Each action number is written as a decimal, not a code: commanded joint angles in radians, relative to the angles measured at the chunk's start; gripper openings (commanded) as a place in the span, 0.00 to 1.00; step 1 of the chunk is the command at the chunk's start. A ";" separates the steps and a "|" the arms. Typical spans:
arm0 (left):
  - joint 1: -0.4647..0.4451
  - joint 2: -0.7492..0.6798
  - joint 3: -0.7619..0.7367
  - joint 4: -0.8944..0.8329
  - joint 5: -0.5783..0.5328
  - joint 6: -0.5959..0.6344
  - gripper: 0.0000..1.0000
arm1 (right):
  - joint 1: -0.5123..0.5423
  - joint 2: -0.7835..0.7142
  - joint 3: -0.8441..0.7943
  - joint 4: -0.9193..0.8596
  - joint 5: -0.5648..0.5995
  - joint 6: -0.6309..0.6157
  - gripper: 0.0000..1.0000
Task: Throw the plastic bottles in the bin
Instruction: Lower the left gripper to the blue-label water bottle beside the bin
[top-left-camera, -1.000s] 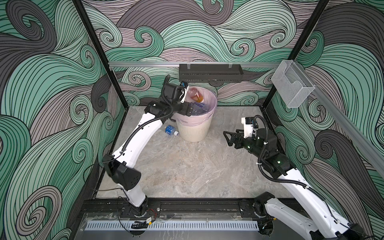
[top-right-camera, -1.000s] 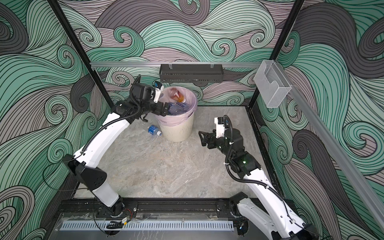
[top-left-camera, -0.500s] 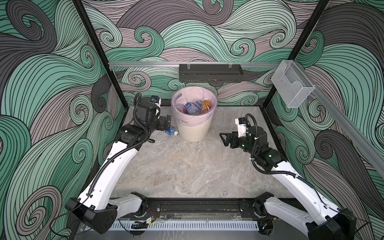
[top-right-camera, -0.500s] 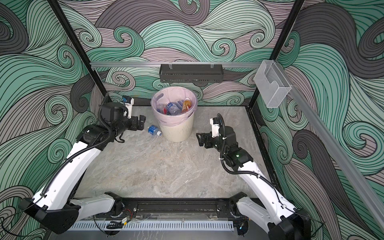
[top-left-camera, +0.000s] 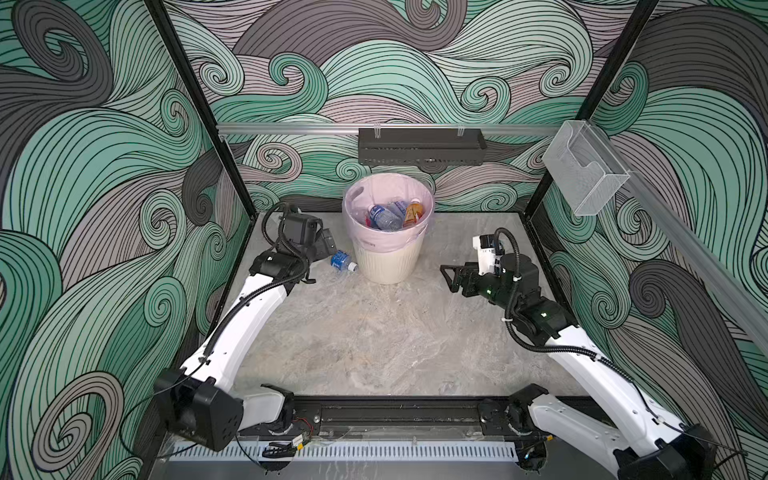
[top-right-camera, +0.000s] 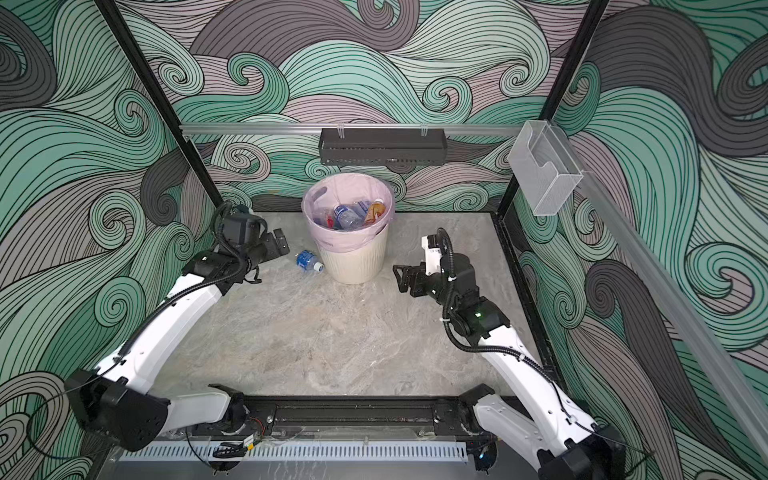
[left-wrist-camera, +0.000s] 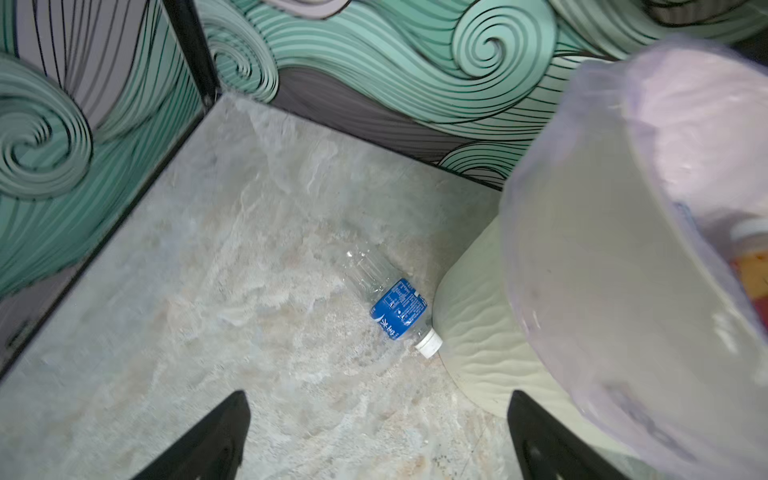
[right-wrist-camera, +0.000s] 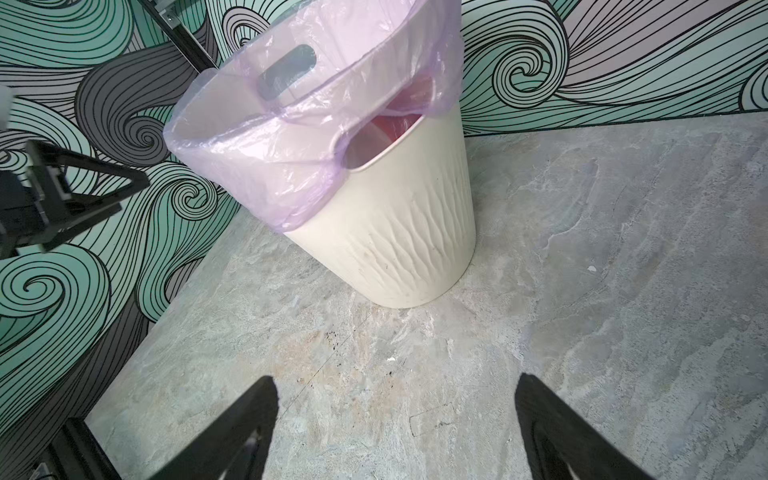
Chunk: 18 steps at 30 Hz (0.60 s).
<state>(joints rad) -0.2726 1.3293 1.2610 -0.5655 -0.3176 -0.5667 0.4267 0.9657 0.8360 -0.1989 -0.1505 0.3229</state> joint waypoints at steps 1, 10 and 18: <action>0.045 0.099 0.016 0.006 0.012 -0.237 0.99 | -0.003 -0.002 0.012 0.000 -0.009 0.006 0.89; 0.088 0.284 0.035 0.102 0.092 -0.436 0.99 | -0.003 -0.035 -0.019 -0.018 -0.003 -0.007 0.90; 0.118 0.476 0.138 0.128 0.235 -0.488 0.99 | -0.003 -0.042 -0.025 -0.008 -0.010 0.009 0.90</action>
<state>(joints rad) -0.1749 1.7538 1.3430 -0.4530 -0.1600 -1.0050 0.4267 0.9356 0.8223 -0.2066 -0.1520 0.3229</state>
